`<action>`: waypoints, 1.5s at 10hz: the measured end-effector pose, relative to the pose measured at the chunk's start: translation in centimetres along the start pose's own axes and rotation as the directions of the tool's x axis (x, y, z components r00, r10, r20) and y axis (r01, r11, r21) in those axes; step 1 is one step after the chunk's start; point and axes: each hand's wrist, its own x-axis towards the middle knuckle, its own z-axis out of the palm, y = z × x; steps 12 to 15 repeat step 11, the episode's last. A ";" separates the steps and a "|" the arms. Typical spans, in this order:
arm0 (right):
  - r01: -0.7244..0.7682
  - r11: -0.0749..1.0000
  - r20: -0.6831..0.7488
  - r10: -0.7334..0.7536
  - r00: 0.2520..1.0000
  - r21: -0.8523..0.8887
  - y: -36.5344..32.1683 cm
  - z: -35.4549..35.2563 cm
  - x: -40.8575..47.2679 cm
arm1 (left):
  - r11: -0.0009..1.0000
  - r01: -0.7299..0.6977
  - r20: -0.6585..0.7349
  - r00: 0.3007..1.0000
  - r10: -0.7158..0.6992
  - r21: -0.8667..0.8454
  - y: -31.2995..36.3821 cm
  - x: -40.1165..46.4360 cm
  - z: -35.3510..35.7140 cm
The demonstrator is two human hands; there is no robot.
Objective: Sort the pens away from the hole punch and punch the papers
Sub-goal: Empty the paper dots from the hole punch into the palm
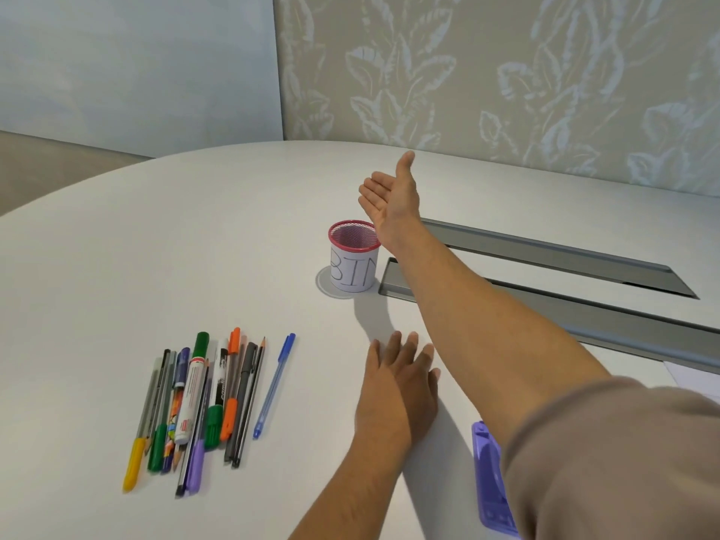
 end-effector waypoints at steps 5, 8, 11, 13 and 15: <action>0.182 0.863 0.203 -0.095 0.975 -0.470 1.0 1.0 0.3 | 1.000 0.007 0.023 1.000 -0.008 0.011 0.2 0.2 -0.2; 0.240 0.703 0.178 -0.162 0.971 -0.669 0.3 -1.1 -1.4 | 1.000 0.021 -0.057 0.998 -0.021 0.000 0.2 -0.1 0.2; 0.239 0.667 0.092 -0.247 0.965 -0.706 -2.0 -6.7 -5.5 | 0.998 0.023 -0.084 0.996 -0.028 -0.058 0.4 -0.4 -0.4; 0.239 0.667 0.092 -0.247 0.965 -0.706 -2.0 -6.7 -5.5 | 0.998 0.023 -0.084 0.996 -0.028 -0.058 0.4 -0.4 -0.4; 0.239 0.667 0.092 -0.247 0.965 -0.706 -2.0 -6.7 -5.5 | 0.998 0.023 -0.084 0.996 -0.028 -0.058 0.4 -0.4 -0.4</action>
